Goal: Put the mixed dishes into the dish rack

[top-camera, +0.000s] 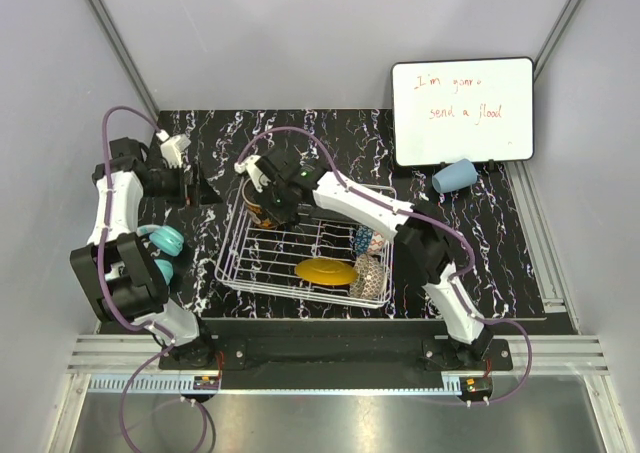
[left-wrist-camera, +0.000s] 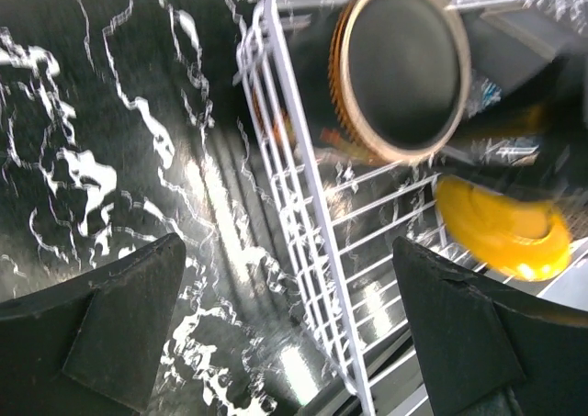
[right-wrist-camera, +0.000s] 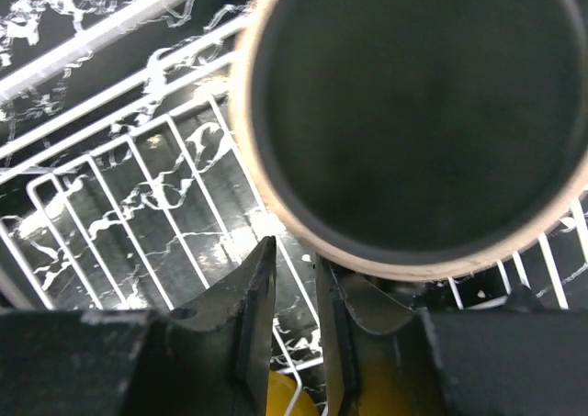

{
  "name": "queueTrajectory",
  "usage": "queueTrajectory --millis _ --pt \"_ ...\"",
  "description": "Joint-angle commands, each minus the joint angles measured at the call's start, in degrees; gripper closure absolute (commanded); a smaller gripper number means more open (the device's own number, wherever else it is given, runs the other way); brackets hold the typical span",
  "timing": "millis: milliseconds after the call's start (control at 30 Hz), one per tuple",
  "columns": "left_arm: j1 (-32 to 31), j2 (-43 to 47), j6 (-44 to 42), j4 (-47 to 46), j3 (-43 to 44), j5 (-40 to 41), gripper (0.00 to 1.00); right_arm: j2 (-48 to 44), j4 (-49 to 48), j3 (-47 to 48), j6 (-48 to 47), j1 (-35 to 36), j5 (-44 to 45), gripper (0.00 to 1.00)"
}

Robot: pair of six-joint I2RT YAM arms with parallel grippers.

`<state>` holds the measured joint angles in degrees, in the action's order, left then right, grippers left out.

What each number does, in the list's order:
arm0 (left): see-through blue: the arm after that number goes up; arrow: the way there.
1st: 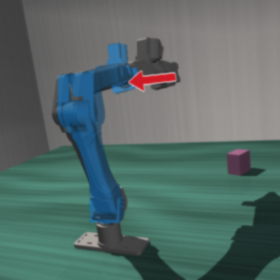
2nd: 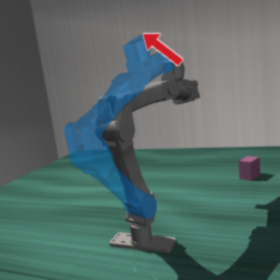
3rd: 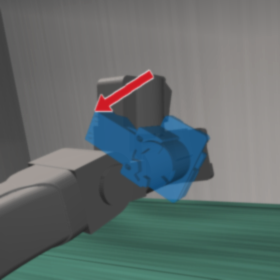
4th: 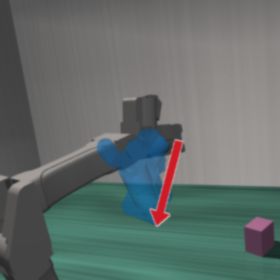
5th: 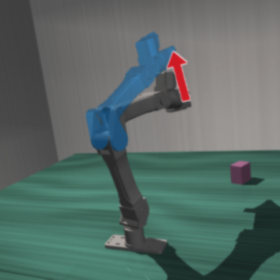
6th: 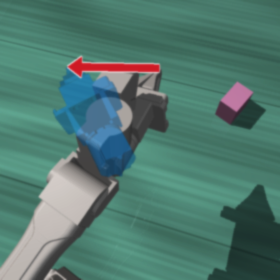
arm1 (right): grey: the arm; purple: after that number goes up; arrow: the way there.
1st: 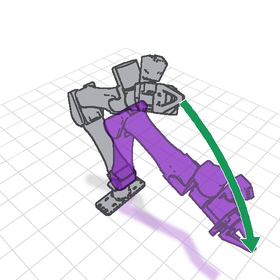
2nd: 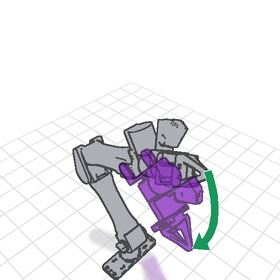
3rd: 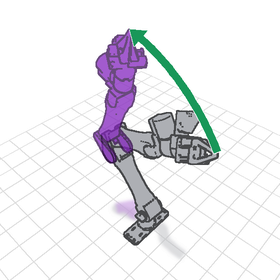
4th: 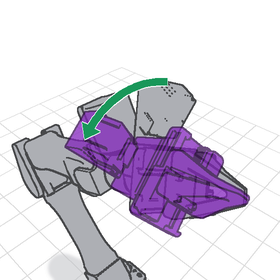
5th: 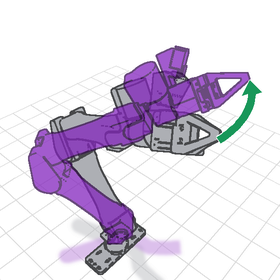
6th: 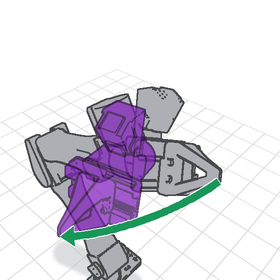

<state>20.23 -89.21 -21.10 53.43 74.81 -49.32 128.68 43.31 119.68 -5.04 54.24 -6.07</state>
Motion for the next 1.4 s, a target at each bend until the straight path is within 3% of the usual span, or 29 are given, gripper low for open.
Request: queueTrajectory --millis 0,133,300,367,400,533,567,633,667,767,900,1067,1367 --pt "0.16 2.11 -7.72 2.73 -2.03 2.91 0.01 -1.24 -2.18 1.18 0.38 -0.19 -0.26 0.68" --pt "0.16 2.20 -10.97 4.93 -2.21 3.62 0.01 -6.32 -2.26 -2.69 0.56 -0.19 0.26 0.58" --pt "0.25 3.43 -10.72 5.81 0.07 2.83 0.01 -21.96 -2.61 -8.74 1.43 -0.27 4.21 0.21" --pt "0.16 3.95 -9.66 5.81 1.22 1.69 0.01 -28.88 -3.05 -10.42 2.22 -0.62 9.47 0.11" --pt "-0.01 4.04 -9.31 5.81 1.48 1.34 0.01 -31.10 -4.19 -13.13 2.75 -1.15 11.93 0.00" --pt "-1.77 4.39 -8.78 5.72 0.61 0.72 0.01 -41.13 -7.97 -24.82 14.48 -11.76 23.18 0.00" --pt "-2.64 4.39 -8.78 5.55 0.26 1.15 0.01 -44.36 -8.41 -27.45 17.05 -18.57 23.81 0.00" --pt "-3.35 4.13 -8.78 5.46 -0.88 1.33 0.01 -46.84 -9.03 -34.49 25.55 -24.59 28.70 0.00" --pt "-3.96 4.13 -8.61 5.20 -1.24 1.59 0.01 -48.34 -9.12 -36.51 27.34 -30.10 29.26 0.00" --pt "-4.58 4.39 -8.61 4.93 -2.21 1.95 0.01 -47.92 -9.03 -42.41 33.50 -37.76 29.97 0.00" --pt "-4.58 4.66 -7.99 4.93 -0.98 2.39 0.01 -44.93 -9.29 -44.79 45.26 -48.07 23.32 0.00" --pt "-4.58 5.01 -7.20 4.84 -0.10 2.47 0.01 -38.87 -14.81 -44.53 46.97 -53.89 17.86 0.00" --pt "-4.58 5.54 -7.46 5.19 0.08 3.88 0.01 -28.85 -18.35 -38.73 36.69 -61.88 12.85 0.00"
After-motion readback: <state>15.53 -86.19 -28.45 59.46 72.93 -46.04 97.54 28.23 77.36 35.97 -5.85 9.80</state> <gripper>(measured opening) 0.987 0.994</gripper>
